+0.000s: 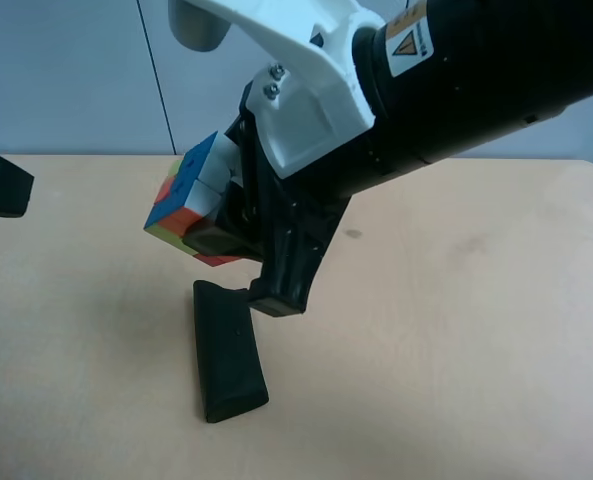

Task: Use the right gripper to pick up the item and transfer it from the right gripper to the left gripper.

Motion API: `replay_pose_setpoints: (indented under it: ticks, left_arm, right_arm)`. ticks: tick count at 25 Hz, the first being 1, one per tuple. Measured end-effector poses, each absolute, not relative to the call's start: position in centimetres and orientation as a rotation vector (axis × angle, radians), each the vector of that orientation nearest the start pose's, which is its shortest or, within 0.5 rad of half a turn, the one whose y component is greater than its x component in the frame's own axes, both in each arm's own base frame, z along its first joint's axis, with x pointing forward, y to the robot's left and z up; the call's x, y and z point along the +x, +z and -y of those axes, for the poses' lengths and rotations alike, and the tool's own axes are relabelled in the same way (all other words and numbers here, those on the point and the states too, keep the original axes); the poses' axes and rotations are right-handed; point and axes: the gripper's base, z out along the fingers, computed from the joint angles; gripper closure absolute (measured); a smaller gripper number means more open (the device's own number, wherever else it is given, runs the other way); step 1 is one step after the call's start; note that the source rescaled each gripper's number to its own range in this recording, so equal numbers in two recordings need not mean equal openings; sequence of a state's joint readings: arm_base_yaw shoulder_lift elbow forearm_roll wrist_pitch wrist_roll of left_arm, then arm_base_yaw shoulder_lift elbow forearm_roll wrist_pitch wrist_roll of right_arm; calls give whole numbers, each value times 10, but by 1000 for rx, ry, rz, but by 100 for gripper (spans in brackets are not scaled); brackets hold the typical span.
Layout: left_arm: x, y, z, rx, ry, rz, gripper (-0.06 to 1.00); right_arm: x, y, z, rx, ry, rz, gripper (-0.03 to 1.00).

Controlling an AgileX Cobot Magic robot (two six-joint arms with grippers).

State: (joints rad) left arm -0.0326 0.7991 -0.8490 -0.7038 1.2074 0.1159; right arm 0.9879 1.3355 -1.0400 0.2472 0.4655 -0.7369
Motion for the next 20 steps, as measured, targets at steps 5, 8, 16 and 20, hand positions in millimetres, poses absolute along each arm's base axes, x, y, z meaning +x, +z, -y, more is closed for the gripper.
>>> replay_pose_setpoints:
  ticks: [5, 8, 16, 20]
  left_arm:
    - [116, 351, 61, 95, -940, -2453, -6]
    - [117, 351, 61, 92, -946, -2445, -6]
    - [117, 352, 62, 89, -969, -2436, -6]
    - [116, 353, 64, 86, -992, -2428, -6]
  right_arm:
    - [152, 321, -252, -1566, 419, -1613, 97]
    - [149, 315, -258, -1596, 455, -1612, 97]
    - [139, 299, -277, -1674, 508, -1595, 97]
    - [137, 300, -281, -1679, 506, -1554, 97]
